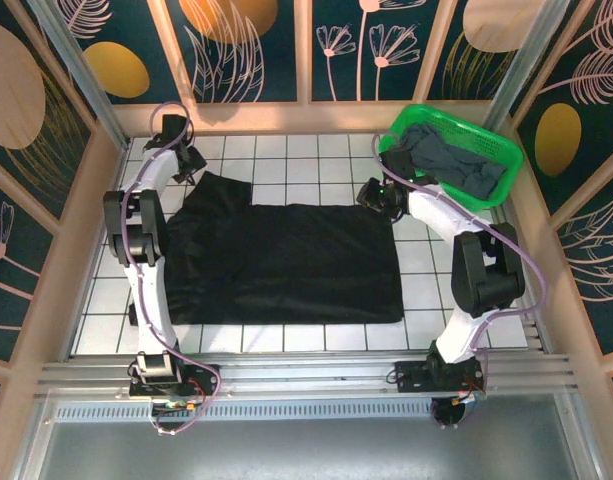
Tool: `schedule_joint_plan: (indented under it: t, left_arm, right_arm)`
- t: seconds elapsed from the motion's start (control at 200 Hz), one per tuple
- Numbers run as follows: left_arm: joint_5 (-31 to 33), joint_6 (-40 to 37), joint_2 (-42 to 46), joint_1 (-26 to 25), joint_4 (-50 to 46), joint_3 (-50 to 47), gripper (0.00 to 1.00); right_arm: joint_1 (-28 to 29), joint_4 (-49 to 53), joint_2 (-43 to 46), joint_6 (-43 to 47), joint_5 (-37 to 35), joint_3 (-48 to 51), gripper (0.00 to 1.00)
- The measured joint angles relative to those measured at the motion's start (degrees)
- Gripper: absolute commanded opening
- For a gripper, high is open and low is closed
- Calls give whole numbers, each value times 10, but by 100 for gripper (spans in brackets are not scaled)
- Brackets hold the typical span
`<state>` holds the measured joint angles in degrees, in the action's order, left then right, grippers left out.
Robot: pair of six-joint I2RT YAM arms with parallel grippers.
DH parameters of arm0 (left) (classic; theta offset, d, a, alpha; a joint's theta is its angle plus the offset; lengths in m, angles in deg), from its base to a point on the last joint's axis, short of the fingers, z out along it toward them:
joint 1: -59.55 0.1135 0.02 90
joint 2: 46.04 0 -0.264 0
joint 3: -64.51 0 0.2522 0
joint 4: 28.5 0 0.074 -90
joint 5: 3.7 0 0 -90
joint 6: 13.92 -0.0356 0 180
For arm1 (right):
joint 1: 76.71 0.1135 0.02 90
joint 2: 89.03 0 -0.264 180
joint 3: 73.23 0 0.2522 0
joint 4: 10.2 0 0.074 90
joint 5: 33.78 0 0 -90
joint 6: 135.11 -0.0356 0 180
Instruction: Fold and stack the t-shirts
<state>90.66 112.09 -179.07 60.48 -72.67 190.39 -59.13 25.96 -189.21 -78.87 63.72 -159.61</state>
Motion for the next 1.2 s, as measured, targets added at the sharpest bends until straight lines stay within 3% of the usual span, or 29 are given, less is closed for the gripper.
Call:
schedule_joint_plan:
  t: [0.265,0.606,0.741,0.806,0.871,0.921,1.196]
  left_arm:
    - [26,-2,-94,-17,-15,120,53]
    - [58,-10,-123,-32,-48,128,50]
    - [66,-18,-124,-34,-50,128,41]
    - [69,-20,-124,-35,-52,127,32]
    - [75,-22,-124,-35,-52,124,19]
    - [82,-25,-124,-35,-53,120,0]
    - [85,-27,-69,-46,-25,31,0]
  right_arm:
    - [0,1,0,0,0,0,37]
    - [-1,1,0,0,0,0,37]
    - [-2,-2,0,-11,-14,2,40]
    - [-2,-8,1,-20,-23,9,41]
    - [-2,-17,1,-35,-37,23,43]
    - [-2,-25,1,-52,-52,33,44]
    - [-7,-60,-29,-120,-123,33,45]
